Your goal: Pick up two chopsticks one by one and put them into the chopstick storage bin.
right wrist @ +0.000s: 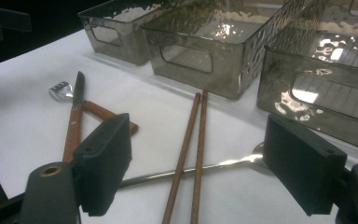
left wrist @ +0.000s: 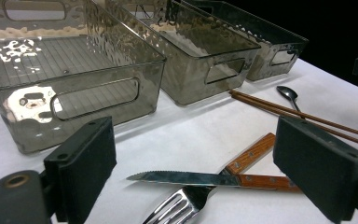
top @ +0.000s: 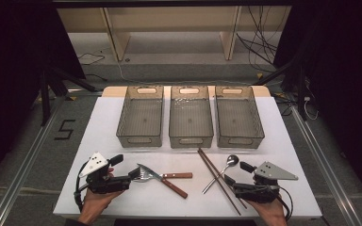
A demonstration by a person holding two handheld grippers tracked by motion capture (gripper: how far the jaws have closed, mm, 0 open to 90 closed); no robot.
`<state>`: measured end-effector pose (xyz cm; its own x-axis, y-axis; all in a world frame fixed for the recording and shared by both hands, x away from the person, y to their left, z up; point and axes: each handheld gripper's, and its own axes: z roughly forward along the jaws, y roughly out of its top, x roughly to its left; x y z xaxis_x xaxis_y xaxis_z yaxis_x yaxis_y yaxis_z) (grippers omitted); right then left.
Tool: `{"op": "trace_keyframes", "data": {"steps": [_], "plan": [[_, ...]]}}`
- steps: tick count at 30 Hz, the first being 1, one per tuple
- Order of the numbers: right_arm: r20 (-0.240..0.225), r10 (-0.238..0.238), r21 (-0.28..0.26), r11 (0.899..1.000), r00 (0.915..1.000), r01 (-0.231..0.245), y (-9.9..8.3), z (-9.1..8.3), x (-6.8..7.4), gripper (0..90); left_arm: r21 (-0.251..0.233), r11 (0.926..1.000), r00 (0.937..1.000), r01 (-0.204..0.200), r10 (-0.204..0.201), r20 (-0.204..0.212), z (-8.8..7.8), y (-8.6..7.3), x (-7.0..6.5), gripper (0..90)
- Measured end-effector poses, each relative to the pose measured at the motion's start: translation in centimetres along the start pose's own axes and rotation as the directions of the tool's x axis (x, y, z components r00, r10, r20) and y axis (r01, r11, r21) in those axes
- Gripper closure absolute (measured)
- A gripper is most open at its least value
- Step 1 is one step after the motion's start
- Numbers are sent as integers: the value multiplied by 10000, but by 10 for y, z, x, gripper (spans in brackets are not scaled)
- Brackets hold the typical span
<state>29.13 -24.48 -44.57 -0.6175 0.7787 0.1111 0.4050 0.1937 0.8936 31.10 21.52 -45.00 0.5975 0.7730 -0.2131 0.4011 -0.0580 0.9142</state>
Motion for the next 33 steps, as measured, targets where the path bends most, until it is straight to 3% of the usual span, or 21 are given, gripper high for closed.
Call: {"op": "trace_keyframes", "data": {"steps": [10, 20, 25, 33], "plan": [[-4, -234, 725, 9971, 9997, 233, 11, 2, 3, 262, -4, 10000, 10000, -11, 11, -10, 0, 0, 0, 126], [311, -252, 1785, 9837, 9992, 193, 24, 6, -1, 289, 17, 10000, 9999, -35, 35, -107, 0, 0, 0, 126], [550, -343, 2813, 9594, 9979, 175, 32, 10, -5, 330, -8, 10000, 9999, -51, 51, -120, 0, 0, 0, 126], [384, -82, 4082, 9129, 9992, -82, 32, 22, -7, 403, 33, 10000, 9999, -75, 75, -94, 1, 0, 0, 126]]}}
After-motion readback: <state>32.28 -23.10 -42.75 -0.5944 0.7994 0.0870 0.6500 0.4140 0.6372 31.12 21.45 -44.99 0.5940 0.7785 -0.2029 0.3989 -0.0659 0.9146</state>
